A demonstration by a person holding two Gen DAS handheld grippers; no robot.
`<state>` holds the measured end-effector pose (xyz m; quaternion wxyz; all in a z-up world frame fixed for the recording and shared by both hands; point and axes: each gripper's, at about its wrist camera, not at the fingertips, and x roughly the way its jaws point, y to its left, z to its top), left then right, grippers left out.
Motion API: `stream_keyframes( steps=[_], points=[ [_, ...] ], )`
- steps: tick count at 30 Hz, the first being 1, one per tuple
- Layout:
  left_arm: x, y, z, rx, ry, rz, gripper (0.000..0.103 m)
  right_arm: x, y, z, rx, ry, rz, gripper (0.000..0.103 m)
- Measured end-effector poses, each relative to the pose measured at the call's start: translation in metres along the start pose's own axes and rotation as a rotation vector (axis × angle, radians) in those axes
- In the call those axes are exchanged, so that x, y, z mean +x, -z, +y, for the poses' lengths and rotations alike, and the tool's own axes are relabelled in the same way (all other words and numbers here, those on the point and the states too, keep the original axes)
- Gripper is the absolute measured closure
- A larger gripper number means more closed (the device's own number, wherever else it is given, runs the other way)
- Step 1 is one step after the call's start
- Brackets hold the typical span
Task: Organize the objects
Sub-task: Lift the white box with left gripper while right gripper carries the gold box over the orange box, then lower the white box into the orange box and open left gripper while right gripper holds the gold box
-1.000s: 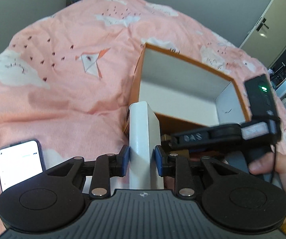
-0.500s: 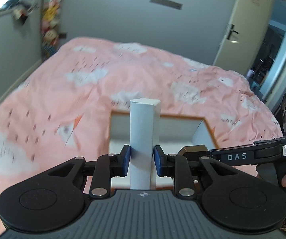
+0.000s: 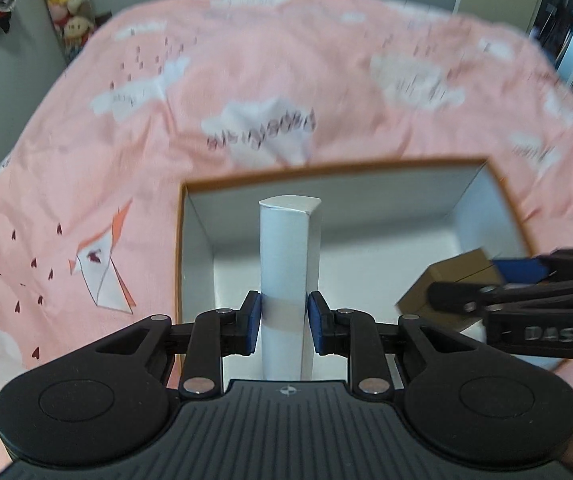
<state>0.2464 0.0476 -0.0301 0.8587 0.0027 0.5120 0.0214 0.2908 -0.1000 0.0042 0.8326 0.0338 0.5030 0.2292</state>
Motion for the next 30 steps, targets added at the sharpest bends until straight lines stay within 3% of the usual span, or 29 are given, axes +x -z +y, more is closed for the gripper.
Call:
stream_keyframes(
  steps=[7,14,19,30],
  points=[
    [0.049,-0.016,-0.014,0.073,-0.129,0.071,0.075,0.025,-0.007,-0.01,-0.002,0.002,0.053,0.041],
    [0.087,-0.025,-0.03,0.147,-0.204,0.122,0.075,0.043,-0.013,-0.016,-0.01,0.005,0.082,0.041],
    [0.097,-0.028,-0.033,0.138,-0.22,0.134,0.075,0.051,-0.012,-0.021,-0.002,0.007,0.099,0.041],
    [0.08,-0.034,-0.019,0.015,0.111,0.178,0.074,0.057,-0.01,-0.022,0.016,-0.001,0.119,0.041]
  ],
)
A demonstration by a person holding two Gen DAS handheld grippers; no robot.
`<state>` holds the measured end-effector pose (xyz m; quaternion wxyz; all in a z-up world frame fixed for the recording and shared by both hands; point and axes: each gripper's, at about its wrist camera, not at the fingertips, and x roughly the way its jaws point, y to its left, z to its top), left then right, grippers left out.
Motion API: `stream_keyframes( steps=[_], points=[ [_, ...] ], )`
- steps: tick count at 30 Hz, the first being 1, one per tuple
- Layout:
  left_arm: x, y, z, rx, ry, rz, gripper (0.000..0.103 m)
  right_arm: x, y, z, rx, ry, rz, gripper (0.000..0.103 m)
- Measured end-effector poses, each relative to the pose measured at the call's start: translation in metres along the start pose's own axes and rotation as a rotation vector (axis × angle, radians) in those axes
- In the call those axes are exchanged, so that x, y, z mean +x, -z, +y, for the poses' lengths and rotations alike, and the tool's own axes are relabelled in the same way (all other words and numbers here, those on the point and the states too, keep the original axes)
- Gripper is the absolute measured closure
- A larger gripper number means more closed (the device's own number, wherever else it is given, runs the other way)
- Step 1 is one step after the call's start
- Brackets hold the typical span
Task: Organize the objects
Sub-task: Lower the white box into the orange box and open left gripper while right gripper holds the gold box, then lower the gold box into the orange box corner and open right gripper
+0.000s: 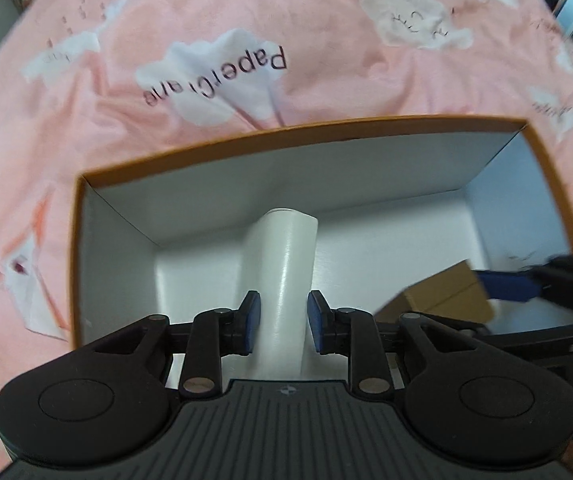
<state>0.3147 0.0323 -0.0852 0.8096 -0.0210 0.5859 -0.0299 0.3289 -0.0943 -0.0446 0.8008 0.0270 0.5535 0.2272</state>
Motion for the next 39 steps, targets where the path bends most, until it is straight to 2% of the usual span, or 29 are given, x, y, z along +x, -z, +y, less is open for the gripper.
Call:
stream_keyframes(
  steps=[2,5,9,12,17,20,23,28,32,39],
  points=[
    [-0.001,0.001,0.001,-0.014,0.035,0.01,0.075,0.001,0.001,-0.001,0.008,-0.002,0.004,0.041],
    [0.0,0.002,-0.005,0.034,0.003,-0.006,0.075,0.002,0.002,-0.001,0.008,0.008,0.009,0.041],
    [-0.003,0.005,-0.015,0.127,-0.002,-0.042,0.078,0.001,0.001,-0.003,0.022,0.019,0.012,0.041],
    [-0.006,0.008,-0.024,0.221,-0.003,-0.068,0.079,-0.004,0.001,-0.007,0.042,0.002,0.011,0.041],
    [-0.009,0.018,-0.031,0.414,0.065,-0.084,0.078,-0.021,-0.002,-0.003,0.029,-0.019,0.002,0.041],
    [-0.009,0.025,-0.042,0.547,0.047,-0.104,0.078,-0.032,-0.006,0.007,-0.05,0.014,-0.008,0.041],
    [-0.003,0.028,-0.054,0.623,0.037,-0.112,0.078,-0.033,-0.009,0.01,-0.095,0.053,-0.012,0.041],
    [0.011,0.036,-0.073,0.782,-0.004,-0.122,0.078,-0.029,-0.009,-0.002,-0.073,0.066,0.006,0.041],
    [0.023,0.046,-0.079,0.909,-0.084,-0.112,0.075,-0.031,-0.007,-0.002,-0.079,0.058,0.003,0.04],
    [0.027,0.046,-0.066,0.964,-0.161,-0.1,0.076,-0.026,-0.006,0.007,-0.111,0.071,0.007,0.04]
  ],
)
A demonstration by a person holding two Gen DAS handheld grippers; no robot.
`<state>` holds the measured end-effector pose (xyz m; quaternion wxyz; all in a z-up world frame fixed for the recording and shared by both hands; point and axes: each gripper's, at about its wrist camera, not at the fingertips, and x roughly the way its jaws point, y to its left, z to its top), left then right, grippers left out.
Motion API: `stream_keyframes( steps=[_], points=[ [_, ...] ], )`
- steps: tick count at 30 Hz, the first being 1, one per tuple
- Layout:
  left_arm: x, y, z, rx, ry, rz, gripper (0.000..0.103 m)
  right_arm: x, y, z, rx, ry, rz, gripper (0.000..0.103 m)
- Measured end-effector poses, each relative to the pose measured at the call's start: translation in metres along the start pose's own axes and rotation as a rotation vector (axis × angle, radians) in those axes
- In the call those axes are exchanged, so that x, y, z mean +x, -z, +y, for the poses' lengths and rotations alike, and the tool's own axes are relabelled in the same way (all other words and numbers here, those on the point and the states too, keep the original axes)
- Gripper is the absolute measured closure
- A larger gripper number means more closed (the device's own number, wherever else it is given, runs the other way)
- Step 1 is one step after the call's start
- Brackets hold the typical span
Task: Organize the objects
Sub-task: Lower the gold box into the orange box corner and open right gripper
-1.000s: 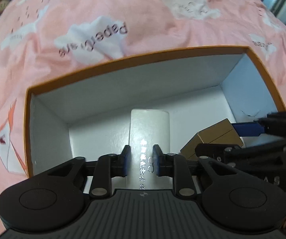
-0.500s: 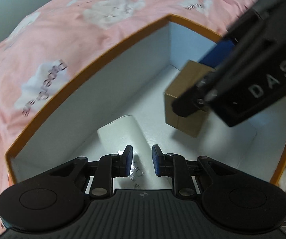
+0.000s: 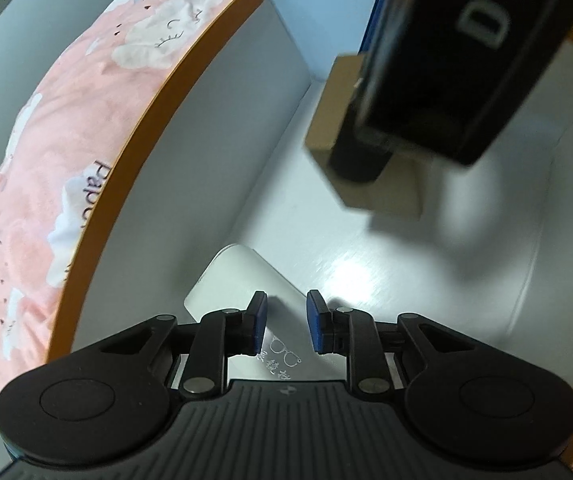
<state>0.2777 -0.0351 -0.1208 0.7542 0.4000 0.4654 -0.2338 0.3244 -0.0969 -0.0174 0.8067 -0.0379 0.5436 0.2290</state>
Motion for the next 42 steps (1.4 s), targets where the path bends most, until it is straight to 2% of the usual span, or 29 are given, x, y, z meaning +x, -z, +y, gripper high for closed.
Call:
stream_keyframes(
  steps=[5,8,13,16,17,19,23,26,28,35,42],
  points=[
    [0.006,0.015,0.007,0.04,-0.064,0.059,0.078,-0.001,0.003,0.004,-0.006,0.004,-0.007,0.04],
    [0.011,0.022,0.014,0.034,-0.115,0.097,0.082,-0.001,0.005,0.009,0.001,-0.037,0.008,0.04],
    [0.012,0.034,0.017,0.078,-0.186,0.106,0.083,0.008,0.01,0.022,-0.005,-0.082,0.048,0.04],
    [0.021,0.045,0.019,0.111,-0.286,0.16,0.084,0.015,0.012,0.023,0.041,-0.129,0.09,0.04],
    [0.022,0.046,0.017,0.1,-0.293,0.165,0.084,0.017,0.013,0.022,0.06,-0.146,0.101,0.04],
    [0.013,0.058,0.031,0.031,-0.255,0.135,0.084,0.02,0.015,0.024,0.091,-0.178,0.118,0.04],
    [-0.022,0.065,0.052,-0.232,-0.164,0.017,0.084,0.025,0.02,0.038,0.105,-0.249,0.157,0.041],
    [-0.047,0.068,0.067,-0.437,-0.13,-0.053,0.083,0.032,0.022,0.051,0.109,-0.298,0.203,0.041],
    [-0.066,0.073,0.069,-0.53,-0.122,-0.084,0.083,0.038,0.024,0.06,0.109,-0.312,0.224,0.041],
    [-0.082,0.091,0.08,-0.739,-0.077,-0.077,0.083,0.063,0.023,0.083,0.148,-0.352,0.306,0.041],
    [-0.084,0.114,0.079,-0.793,-0.04,-0.108,0.083,0.075,0.023,0.098,0.17,-0.379,0.33,0.04]
  ],
)
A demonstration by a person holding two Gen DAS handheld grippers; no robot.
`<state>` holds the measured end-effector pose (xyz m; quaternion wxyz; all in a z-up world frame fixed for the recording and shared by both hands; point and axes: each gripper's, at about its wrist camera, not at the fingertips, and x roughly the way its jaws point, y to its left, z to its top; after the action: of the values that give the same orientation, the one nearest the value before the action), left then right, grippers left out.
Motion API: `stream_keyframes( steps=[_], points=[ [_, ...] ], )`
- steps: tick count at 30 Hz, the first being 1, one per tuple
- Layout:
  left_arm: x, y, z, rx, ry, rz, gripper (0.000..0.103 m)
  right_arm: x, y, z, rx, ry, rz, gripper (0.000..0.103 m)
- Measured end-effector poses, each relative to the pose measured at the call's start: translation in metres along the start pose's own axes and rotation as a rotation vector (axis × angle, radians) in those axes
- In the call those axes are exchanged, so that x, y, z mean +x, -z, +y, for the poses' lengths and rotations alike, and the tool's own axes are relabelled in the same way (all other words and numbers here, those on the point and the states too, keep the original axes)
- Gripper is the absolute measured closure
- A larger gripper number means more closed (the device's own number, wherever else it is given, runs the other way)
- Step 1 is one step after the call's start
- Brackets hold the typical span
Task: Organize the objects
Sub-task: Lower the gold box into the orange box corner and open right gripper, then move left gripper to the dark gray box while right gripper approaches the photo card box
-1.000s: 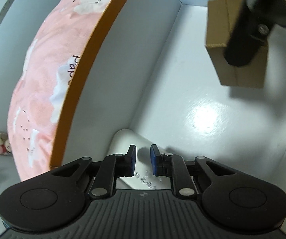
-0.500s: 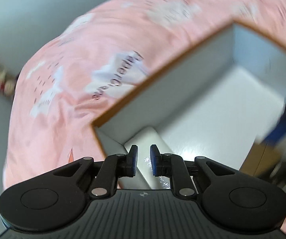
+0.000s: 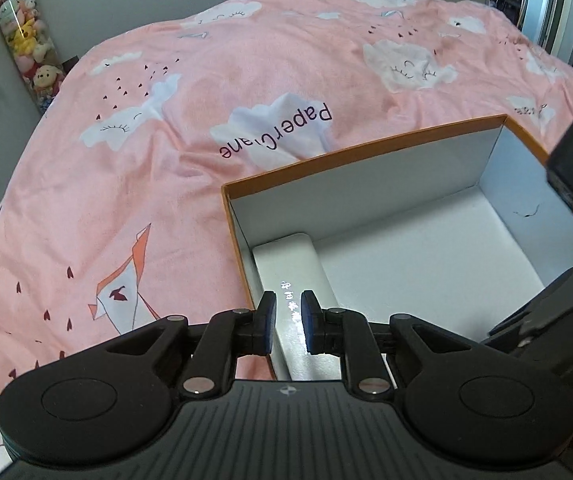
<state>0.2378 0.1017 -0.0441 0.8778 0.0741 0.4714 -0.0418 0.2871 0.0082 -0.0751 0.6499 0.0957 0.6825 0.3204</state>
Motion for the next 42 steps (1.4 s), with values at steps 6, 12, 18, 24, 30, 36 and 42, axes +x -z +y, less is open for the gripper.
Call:
stream_keyframes(
  steps=[6,12,18,24,30,36,42],
  points=[
    [-0.007,0.005,0.006,-0.031,0.021,-0.027,0.083,-0.002,0.002,0.0,0.027,-0.029,-0.001,0.044],
    [-0.025,0.009,0.006,-0.058,0.028,-0.055,0.083,0.006,0.005,-0.005,0.079,-0.064,0.001,0.077],
    [-0.065,0.019,-0.004,-0.101,0.068,-0.124,0.083,-0.022,0.018,0.002,0.015,-0.03,-0.095,0.081],
    [-0.109,0.045,-0.028,-0.153,0.173,-0.183,0.08,-0.089,0.068,0.009,-0.085,0.011,-0.305,0.077],
    [-0.121,0.083,-0.046,-0.258,0.261,-0.157,0.07,-0.136,0.142,-0.008,-0.103,0.073,-0.473,0.066],
    [-0.108,0.126,-0.051,-0.475,0.287,-0.055,0.056,-0.14,0.198,-0.021,-0.068,0.128,-0.502,0.054],
    [-0.082,0.152,-0.059,-0.622,0.25,0.05,0.055,-0.131,0.218,-0.029,-0.087,0.244,-0.513,0.049]
  ],
)
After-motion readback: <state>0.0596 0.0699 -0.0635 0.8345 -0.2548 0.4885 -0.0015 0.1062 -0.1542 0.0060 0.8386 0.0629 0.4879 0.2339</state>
